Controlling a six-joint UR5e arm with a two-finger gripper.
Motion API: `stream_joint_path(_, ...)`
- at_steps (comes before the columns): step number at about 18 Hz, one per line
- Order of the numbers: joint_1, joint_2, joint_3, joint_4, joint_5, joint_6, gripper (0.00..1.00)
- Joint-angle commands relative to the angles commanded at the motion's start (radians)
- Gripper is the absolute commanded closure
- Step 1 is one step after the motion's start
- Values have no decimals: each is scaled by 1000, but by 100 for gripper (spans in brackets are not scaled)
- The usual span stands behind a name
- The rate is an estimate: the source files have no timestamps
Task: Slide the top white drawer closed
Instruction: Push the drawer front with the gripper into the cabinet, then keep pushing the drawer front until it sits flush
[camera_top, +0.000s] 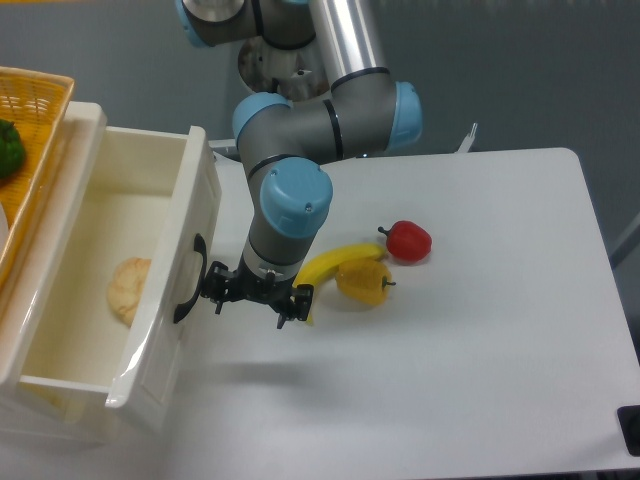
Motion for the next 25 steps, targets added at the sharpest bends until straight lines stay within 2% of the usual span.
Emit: stream_joint_path(25, -92, 20, -9, 0, -3, -54, 0)
